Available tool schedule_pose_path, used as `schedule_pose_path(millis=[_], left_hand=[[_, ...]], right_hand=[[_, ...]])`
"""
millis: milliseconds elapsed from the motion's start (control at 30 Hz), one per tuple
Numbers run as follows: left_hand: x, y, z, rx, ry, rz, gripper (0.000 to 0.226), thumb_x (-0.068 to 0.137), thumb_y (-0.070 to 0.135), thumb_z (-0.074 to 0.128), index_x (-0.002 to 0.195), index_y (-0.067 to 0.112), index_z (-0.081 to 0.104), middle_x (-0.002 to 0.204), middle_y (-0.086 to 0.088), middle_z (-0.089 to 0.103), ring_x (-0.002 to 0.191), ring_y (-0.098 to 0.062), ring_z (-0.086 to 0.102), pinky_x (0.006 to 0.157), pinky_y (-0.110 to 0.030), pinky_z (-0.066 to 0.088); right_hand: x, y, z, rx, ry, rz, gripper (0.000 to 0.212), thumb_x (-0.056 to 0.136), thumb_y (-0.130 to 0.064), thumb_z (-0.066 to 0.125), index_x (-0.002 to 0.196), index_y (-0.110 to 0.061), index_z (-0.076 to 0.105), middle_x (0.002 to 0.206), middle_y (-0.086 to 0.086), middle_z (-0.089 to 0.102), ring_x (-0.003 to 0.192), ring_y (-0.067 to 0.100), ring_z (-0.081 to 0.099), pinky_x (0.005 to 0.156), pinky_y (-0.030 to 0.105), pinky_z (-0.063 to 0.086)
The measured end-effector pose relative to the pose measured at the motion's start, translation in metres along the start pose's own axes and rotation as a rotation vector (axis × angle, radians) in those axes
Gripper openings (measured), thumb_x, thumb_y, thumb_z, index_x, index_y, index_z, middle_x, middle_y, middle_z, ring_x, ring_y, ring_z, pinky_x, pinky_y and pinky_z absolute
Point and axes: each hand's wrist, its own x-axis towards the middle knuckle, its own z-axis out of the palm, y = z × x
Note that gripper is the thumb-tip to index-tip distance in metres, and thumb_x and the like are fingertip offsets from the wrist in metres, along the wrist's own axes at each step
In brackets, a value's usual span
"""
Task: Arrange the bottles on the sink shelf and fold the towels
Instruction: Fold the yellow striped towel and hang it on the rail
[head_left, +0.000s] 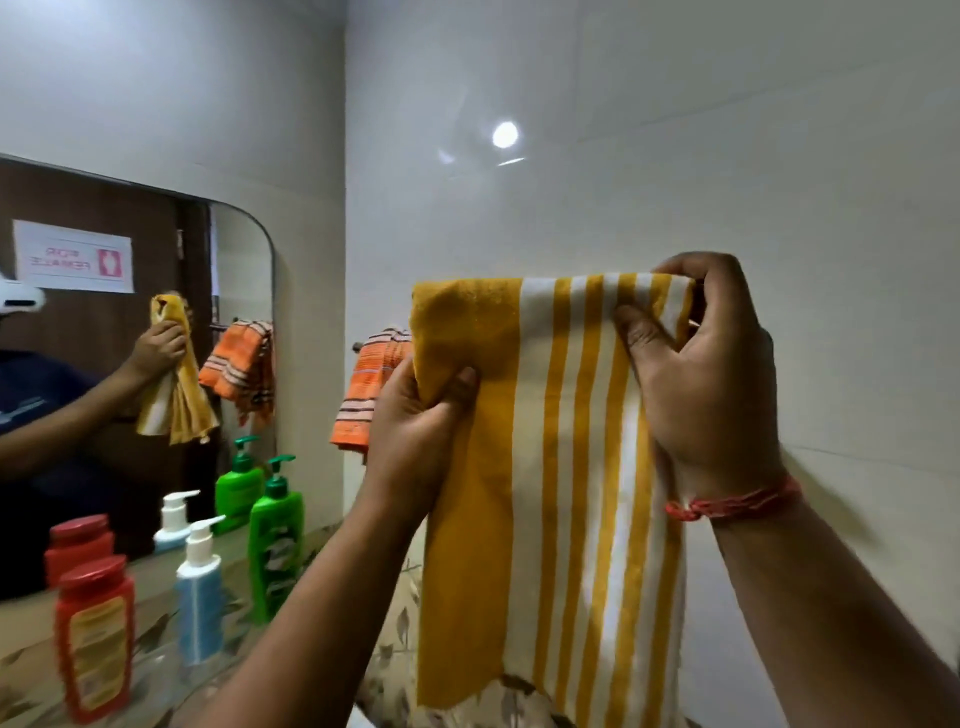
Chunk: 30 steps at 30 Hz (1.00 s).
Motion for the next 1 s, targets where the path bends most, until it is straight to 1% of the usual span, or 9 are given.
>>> schedule_pose_path(millis=[133,300,467,567,700,800,867,933,1000], left_hand=[[0.035,-0.010,0.023,0.050,0.033,0.038,0.015,0.097,0.022,0.067,0.108,0.013,0.069,0.098,-0.014,0.074,0.091,-0.033,0.072,0.077,-0.050,0.061],[0.067,-0.026,0.037,0.096,0.005,0.093,0.012,0.095,0.026,0.067,0.107,0.024,0.068,0.101,-0.006,0.074,0.094,-0.025,0.071,0.082,-0.055,0.059],[0.117,-0.031,0.055,0.200,-0.031,0.130,0.020,0.094,0.026,0.064,0.113,0.020,0.066,0.104,0.003,0.072,0.096,-0.013,0.068,0.087,-0.046,0.057],[0.150,-0.027,0.066,0.316,-0.072,0.146,0.019,0.094,0.020,0.062,0.112,0.016,0.066,0.108,-0.003,0.072,0.099,-0.021,0.066,0.087,-0.042,0.056],[0.177,-0.030,0.072,0.479,-0.098,0.144,0.021,0.096,0.021,0.057,0.116,0.014,0.059,0.114,-0.009,0.069,0.102,-0.030,0.064,0.085,-0.042,0.054],[0.170,-0.039,0.072,0.535,-0.011,0.266,0.038,0.090,0.017,0.062,0.124,0.007,0.048,0.123,-0.017,0.055,0.109,-0.037,0.054,0.091,-0.050,0.051],[0.165,-0.041,0.071,0.584,0.049,0.411,0.057,0.085,0.018,0.068,0.135,0.006,0.044,0.133,-0.020,0.044,0.120,-0.038,0.042,0.100,-0.048,0.043],[0.158,-0.038,0.069,0.749,0.088,0.659,0.048,0.087,0.022,0.067,0.132,0.010,0.053,0.131,-0.021,0.047,0.119,-0.035,0.039,0.100,-0.046,0.038],[0.154,-0.034,0.068,0.913,0.021,0.908,0.023,0.094,0.024,0.062,0.113,0.011,0.066,0.117,-0.017,0.060,0.109,-0.034,0.047,0.091,-0.045,0.040]], right_hand=[[0.031,0.012,0.005,-0.061,-0.029,0.034,0.031,0.092,-0.026,0.068,0.117,-0.011,0.056,0.098,-0.010,0.059,0.079,-0.001,0.054,0.068,-0.006,0.037],[0.055,0.026,0.017,-0.190,-0.026,0.069,0.028,0.092,-0.025,0.068,0.114,-0.012,0.055,0.097,-0.007,0.059,0.084,0.009,0.056,0.060,-0.006,0.034],[0.099,0.037,0.032,-0.319,-0.025,0.078,0.029,0.091,-0.025,0.068,0.113,-0.014,0.053,0.099,-0.003,0.062,0.086,0.012,0.056,0.062,0.010,0.037],[0.126,0.041,0.046,-0.424,-0.026,0.013,0.028,0.092,-0.019,0.065,0.115,-0.010,0.052,0.105,0.008,0.065,0.094,0.021,0.060,0.072,0.021,0.038],[0.135,0.050,0.060,-0.580,-0.045,-0.136,0.027,0.094,-0.015,0.059,0.119,-0.008,0.051,0.110,0.014,0.064,0.097,0.032,0.062,0.071,0.030,0.042],[0.121,0.059,0.061,-0.727,-0.111,-0.292,0.032,0.093,-0.012,0.060,0.123,-0.007,0.052,0.115,0.017,0.059,0.096,0.035,0.062,0.073,0.039,0.053],[0.109,0.068,0.058,-0.821,-0.144,-0.372,0.030,0.092,-0.011,0.061,0.121,-0.008,0.053,0.112,0.016,0.055,0.095,0.033,0.059,0.072,0.040,0.054],[0.103,0.073,0.053,-0.921,-0.149,-0.418,0.029,0.093,-0.015,0.061,0.120,-0.012,0.053,0.113,0.015,0.051,0.097,0.030,0.054,0.074,0.039,0.053],[0.101,0.074,0.049,-1.046,-0.141,-0.463,0.028,0.096,-0.023,0.058,0.122,-0.014,0.051,0.118,0.015,0.049,0.100,0.031,0.051,0.078,0.039,0.053]])
